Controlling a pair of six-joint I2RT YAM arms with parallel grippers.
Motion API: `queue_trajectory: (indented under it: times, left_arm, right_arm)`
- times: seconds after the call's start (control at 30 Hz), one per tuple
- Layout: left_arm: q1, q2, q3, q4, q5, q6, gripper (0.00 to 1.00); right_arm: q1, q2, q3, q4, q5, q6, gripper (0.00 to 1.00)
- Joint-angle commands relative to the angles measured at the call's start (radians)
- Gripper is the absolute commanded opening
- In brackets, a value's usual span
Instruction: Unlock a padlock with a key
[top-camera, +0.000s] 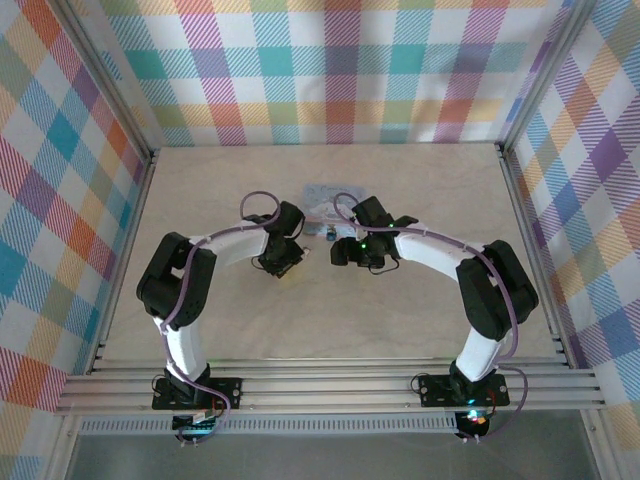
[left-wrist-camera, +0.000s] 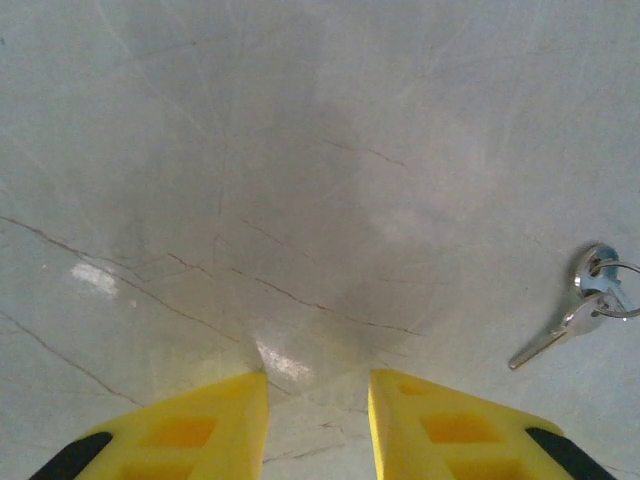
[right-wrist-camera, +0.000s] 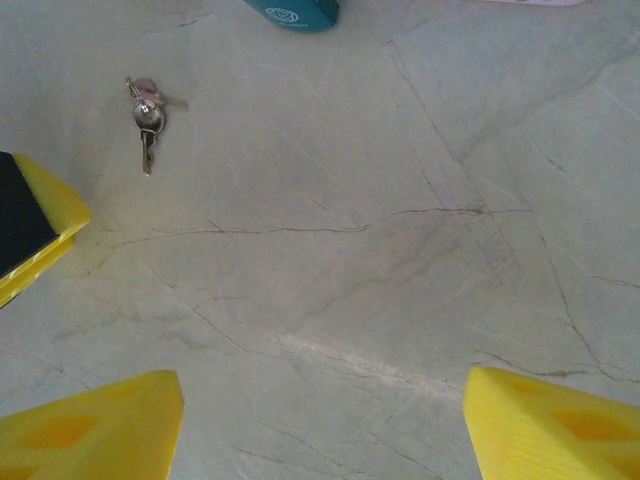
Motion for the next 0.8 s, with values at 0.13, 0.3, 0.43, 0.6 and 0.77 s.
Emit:
queue_trajectory:
  times: [0.13, 0.3, 0.43, 0.6, 0.77]
  left_arm:
    - [-0.008, 0.018, 0.043, 0.028, -0.037, 0.128, 0.31]
    - [0.015, -0.034, 0.068, 0.002, -0.048, 0.226, 0.31]
    - [0.081, -0.094, -0.008, 0.032, -0.009, 0.224, 0.31]
    - [0.157, -0.158, -0.105, 0.05, 0.04, 0.234, 0.31]
    - [0.216, -0.215, -0.19, 0.058, 0.071, 0.254, 0.32]
  right_arm:
    - [-0.004, -0.008, -0.018, 0.005, 0.002, -0.017, 0.73]
    - [0.024, 0.03, 0.023, 0.032, 0.004, -0.031, 0.63]
    - [0.071, 0.124, 0.158, -0.011, 0.044, -0.054, 0.53]
    - [0.13, 0.267, 0.354, -0.068, 0.091, -0.058, 0.47]
    - [0.176, 0.418, 0.545, -0.184, 0.191, -0.054, 0.49]
